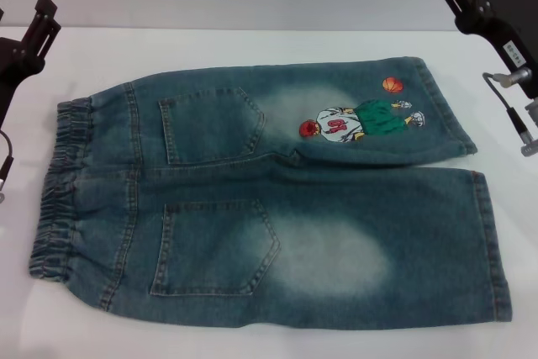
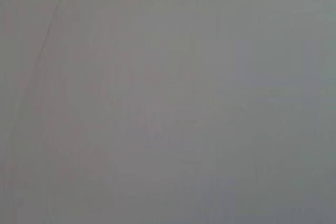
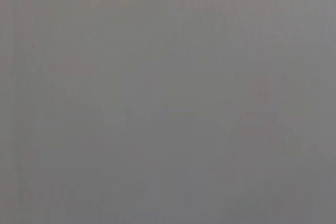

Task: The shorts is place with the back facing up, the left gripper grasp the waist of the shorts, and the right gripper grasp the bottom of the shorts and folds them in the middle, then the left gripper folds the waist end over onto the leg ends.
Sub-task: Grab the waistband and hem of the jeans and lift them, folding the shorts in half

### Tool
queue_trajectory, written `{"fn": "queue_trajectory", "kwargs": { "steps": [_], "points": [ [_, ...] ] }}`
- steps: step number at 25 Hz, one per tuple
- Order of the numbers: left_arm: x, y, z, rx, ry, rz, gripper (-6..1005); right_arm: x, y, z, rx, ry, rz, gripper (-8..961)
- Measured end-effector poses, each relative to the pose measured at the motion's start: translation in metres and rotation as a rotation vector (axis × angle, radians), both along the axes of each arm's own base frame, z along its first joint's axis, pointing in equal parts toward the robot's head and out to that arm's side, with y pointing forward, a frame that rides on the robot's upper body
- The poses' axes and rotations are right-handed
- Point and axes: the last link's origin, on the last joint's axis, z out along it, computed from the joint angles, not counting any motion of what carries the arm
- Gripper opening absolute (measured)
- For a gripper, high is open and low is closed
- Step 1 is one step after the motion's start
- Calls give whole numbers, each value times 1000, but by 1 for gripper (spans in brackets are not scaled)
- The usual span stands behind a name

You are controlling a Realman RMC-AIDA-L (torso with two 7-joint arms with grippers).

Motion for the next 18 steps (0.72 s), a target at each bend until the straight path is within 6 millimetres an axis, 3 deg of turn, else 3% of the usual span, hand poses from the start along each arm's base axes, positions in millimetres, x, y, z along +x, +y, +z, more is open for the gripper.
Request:
{"fn": "queue_trajectory", "kwargs": {
  "steps": [11,18],
  "points": [
    [-2,-3,-1,-8,-1,5,840,32,-12,10,52,32,-122,566],
    [4,8,-1,-143,-67,-52,841,43,-17,15,71,42,-162,566]
  ]
}}
